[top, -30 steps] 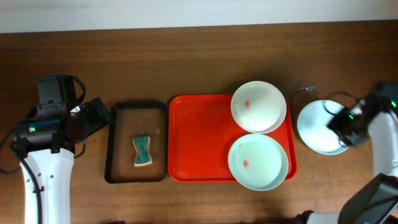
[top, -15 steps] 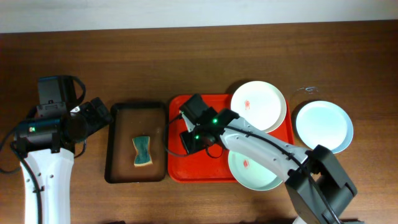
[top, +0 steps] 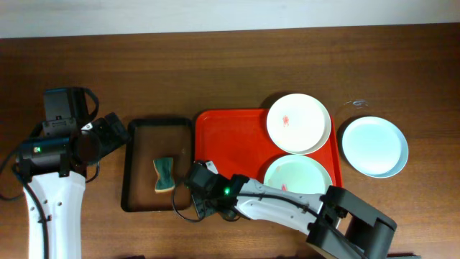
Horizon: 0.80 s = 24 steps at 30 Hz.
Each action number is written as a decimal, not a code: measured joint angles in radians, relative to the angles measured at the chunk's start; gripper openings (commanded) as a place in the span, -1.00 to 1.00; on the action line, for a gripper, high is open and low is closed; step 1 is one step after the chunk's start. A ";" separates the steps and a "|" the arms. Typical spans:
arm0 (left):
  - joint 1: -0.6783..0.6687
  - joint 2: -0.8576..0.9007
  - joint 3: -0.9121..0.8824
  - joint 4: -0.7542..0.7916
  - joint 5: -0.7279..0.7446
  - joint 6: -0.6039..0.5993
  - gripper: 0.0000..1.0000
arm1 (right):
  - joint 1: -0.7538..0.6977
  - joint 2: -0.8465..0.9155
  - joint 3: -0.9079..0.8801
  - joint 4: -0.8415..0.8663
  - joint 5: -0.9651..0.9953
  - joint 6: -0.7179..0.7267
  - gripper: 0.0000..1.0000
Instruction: Clean dirty plates on tray and stack at the side
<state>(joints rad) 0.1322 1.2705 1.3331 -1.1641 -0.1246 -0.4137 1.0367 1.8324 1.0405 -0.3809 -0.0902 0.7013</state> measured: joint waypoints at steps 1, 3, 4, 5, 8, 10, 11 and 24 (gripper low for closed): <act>0.000 0.000 0.000 0.000 0.000 0.000 0.98 | 0.000 0.000 -0.004 0.000 0.000 0.002 -0.92; 0.000 0.000 0.000 0.000 0.000 0.000 0.98 | 0.000 0.000 -0.016 0.001 0.000 0.006 -0.92; 0.000 0.000 0.000 0.000 0.000 0.000 0.98 | 0.003 0.000 -0.016 0.002 0.000 0.005 -0.92; 0.000 0.000 0.000 0.000 0.000 0.000 0.98 | 0.007 0.000 -0.016 0.005 0.004 0.004 -0.92; 0.000 0.000 0.000 0.000 0.000 0.000 0.98 | 0.038 0.000 -0.018 0.040 0.007 -0.023 -0.92; 0.000 0.000 0.000 0.000 0.000 0.000 0.98 | 0.043 0.000 -0.018 0.042 0.008 -0.029 -0.92; 0.000 0.000 0.000 0.000 0.000 0.000 0.98 | 0.043 0.000 -0.018 0.042 0.008 -0.029 -0.92; 0.000 0.000 0.000 0.000 0.000 0.000 0.98 | -0.774 -0.285 0.138 -0.928 -0.004 -0.234 0.41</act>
<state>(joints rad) 0.1322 1.2705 1.3331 -1.1637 -0.1246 -0.4137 0.2623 1.5475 1.1786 -1.3087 -0.0944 0.4675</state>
